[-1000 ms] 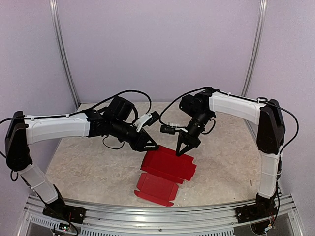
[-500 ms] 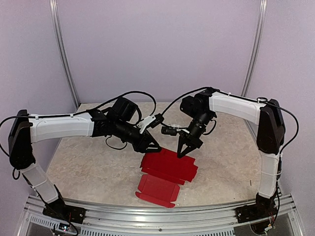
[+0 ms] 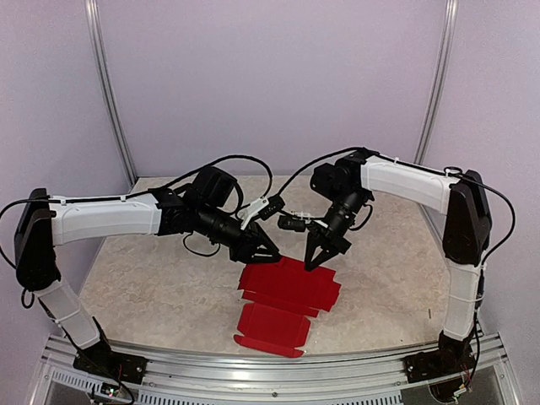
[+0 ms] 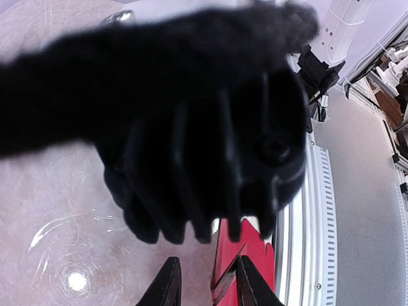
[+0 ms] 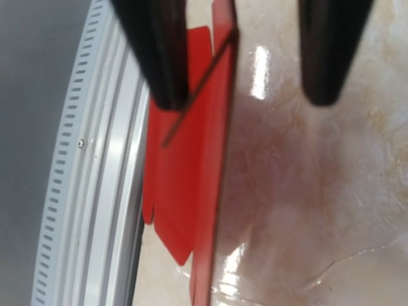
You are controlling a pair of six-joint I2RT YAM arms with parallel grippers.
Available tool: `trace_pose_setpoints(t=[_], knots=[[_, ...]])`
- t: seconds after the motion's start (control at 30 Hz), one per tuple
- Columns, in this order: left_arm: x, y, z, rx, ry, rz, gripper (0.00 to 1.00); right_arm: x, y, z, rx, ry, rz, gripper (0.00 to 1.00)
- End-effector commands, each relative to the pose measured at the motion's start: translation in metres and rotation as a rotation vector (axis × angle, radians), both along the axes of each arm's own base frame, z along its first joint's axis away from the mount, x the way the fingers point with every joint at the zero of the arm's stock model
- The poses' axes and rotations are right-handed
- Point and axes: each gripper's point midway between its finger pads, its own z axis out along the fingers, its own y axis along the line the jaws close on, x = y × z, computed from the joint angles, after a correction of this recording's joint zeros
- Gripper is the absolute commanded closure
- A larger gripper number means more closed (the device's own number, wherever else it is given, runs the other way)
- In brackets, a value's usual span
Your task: Fold the paper box
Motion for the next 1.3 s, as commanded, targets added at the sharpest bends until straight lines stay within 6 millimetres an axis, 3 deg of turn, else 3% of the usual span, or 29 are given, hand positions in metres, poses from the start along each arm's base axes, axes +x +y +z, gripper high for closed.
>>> trace_pose_setpoints(t=[0.0,0.23,0.4,0.5,0.6,0.77,0.83,0.9,1.03,1.27], knots=[[-0.013,0.001,-0.010,0.017,0.026,-0.045,0.74,-0.013,0.006,0.039,0.124,-0.004,0.026,1.00],[-0.022,0.002,-0.010,-0.008,0.061,-0.065,0.93,-0.013,0.006,0.042,0.132,-0.015,0.025,1.00],[-0.020,0.005,-0.006,-0.027,0.060,-0.047,0.99,-0.013,0.005,0.040,0.127,-0.017,0.022,1.00],[-0.016,0.010,-0.004,-0.035,0.054,-0.023,1.00,-0.014,0.002,0.042,0.124,-0.016,0.024,0.94],[-0.012,0.016,0.000,-0.041,0.038,0.008,1.00,-0.012,-0.009,0.049,0.132,-0.025,0.008,0.82],[-0.015,0.023,0.011,-0.075,0.016,0.020,1.00,0.007,-0.036,0.073,0.204,-0.044,-0.087,0.73],[-0.015,0.024,0.015,-0.089,0.008,0.026,1.00,0.025,-0.044,0.065,0.167,-0.074,-0.190,0.72],[-0.017,0.024,0.017,-0.108,0.000,0.028,1.00,0.042,-0.050,0.037,0.089,-0.121,-0.289,0.71],[-0.019,0.027,0.025,-0.152,-0.023,0.033,1.00,0.053,-0.056,0.009,0.038,-0.175,-0.357,0.71],[-0.020,0.031,0.030,-0.177,-0.027,0.058,1.00,0.055,-0.051,0.012,0.070,-0.163,-0.374,0.70]])
